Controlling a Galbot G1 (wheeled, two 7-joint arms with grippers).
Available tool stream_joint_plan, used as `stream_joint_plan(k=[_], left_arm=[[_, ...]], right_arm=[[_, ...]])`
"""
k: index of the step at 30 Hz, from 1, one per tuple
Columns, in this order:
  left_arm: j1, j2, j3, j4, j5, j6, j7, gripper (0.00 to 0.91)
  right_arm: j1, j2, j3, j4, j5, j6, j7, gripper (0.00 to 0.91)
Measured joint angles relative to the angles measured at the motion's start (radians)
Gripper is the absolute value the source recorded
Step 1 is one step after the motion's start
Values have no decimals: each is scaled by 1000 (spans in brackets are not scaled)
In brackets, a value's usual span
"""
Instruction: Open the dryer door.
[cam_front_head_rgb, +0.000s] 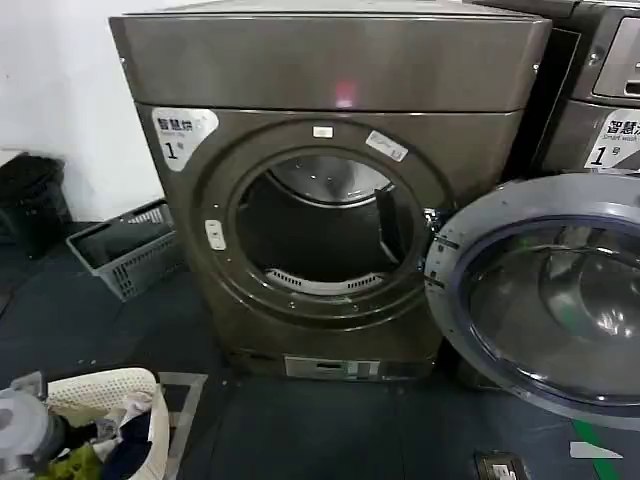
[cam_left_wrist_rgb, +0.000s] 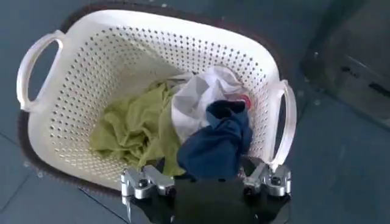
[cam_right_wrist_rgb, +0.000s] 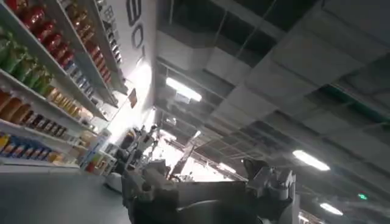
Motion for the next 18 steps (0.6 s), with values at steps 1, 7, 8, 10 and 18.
stream_joint_plan(k=[1,7,8,10,18], left_arm=[[-1,2,0,1,0,0,0,907],[2,5,-18,3,-12,0,-2,907],[3,5,-21,3,-16,0,-2,907],[2,8,-23,3,-20,0,-3,907],[0,10,-23,8,-21,0,-3,907]], right_arm=[[0,0,0,-2,1,5,0,907],[3,4,11,-11,9,6,5,907],[3,4,11,-13,9,8,5,907],[3,4,11,-16,8,10,5,907],[4,5,11,-17,7,14,4,907]])
